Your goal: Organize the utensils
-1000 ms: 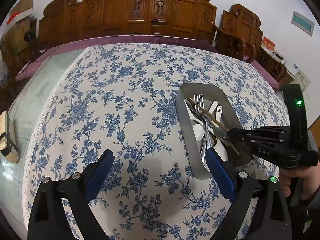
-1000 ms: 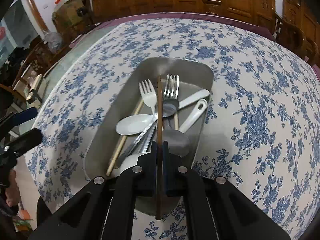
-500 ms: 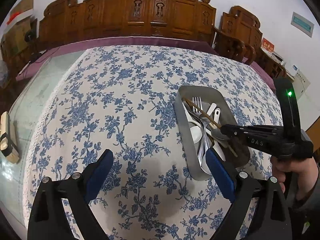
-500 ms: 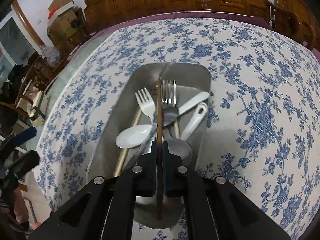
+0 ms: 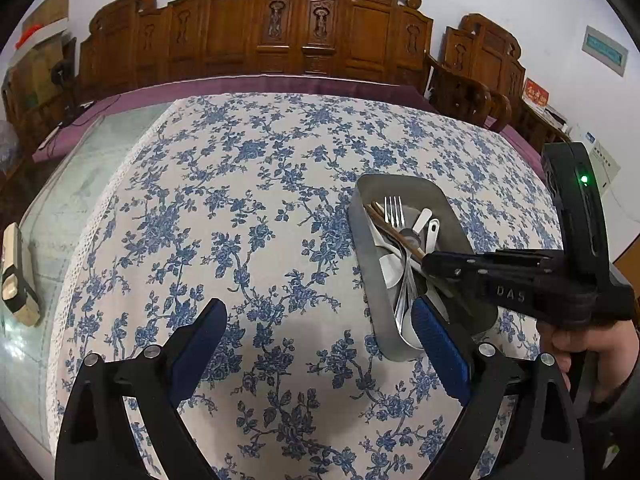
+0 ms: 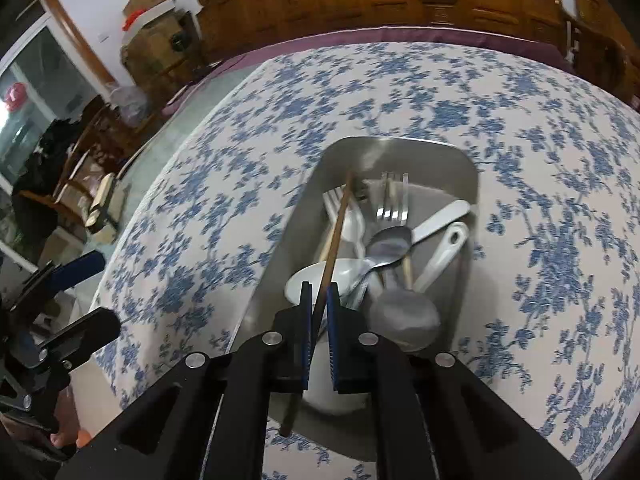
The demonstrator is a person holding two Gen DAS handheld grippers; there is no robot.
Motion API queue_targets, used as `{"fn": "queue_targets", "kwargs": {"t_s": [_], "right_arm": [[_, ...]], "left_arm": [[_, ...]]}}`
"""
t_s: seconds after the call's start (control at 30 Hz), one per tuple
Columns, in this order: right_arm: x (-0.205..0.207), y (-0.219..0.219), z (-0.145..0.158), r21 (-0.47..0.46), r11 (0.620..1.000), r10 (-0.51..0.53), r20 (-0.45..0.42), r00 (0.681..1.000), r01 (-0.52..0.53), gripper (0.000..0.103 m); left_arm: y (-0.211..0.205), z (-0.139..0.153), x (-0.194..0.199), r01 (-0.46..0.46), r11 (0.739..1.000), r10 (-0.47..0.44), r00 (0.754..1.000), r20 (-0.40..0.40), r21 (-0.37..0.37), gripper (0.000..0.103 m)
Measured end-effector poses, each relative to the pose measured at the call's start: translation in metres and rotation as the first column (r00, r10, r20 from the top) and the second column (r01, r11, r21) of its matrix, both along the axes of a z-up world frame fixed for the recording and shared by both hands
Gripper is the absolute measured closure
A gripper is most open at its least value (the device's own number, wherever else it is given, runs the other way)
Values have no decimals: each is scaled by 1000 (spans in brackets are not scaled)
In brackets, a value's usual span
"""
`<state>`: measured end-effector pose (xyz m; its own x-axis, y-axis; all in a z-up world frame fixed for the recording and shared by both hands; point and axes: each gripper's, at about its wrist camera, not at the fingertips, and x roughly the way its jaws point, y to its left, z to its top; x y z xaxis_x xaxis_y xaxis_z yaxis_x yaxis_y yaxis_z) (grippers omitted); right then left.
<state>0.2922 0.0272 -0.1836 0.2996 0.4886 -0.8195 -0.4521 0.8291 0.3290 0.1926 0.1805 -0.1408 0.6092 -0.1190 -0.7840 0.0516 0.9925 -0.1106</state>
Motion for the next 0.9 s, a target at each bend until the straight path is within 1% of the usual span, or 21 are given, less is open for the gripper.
{"fn": "queue_targets", "kwargs": {"t_s": [0.1,0.33,0.63,0.73,0.8,0.83,0.87,0.9], "right_arm": [[-3,3,0,-8,1000,19,9,1000,-18,92],[-7,-5,5,-26,999,20,36,999,-19,92],[-32,-42,37,-18,1000,-15,119,993,17,92],[-48,-61,54,-1,999,-33,161,986,33,91],[-59,-73,66,6,999,-43,193,980,42,81],[-65,-78,71,8,999,-48,209,977,47,78],[-72,-85,77,9,999,-54,229,972,54,71],[-77,-90,82,9,998,-60,242,968,60,61]], "left_arm": [[0,0,0,0,1000,0,1000,1,-2,13],[-10,7,-1,5,1000,-5,1000,12,3,13],[-28,25,-14,-10,1000,9,999,46,14,13],[-39,33,-22,-18,999,16,998,65,32,8],[-48,41,-30,-24,999,20,996,85,44,8],[-53,45,-34,-28,998,23,995,92,50,8],[-56,47,-38,-31,998,26,995,99,53,8],[-61,50,-42,-34,998,28,994,108,53,8]]}}
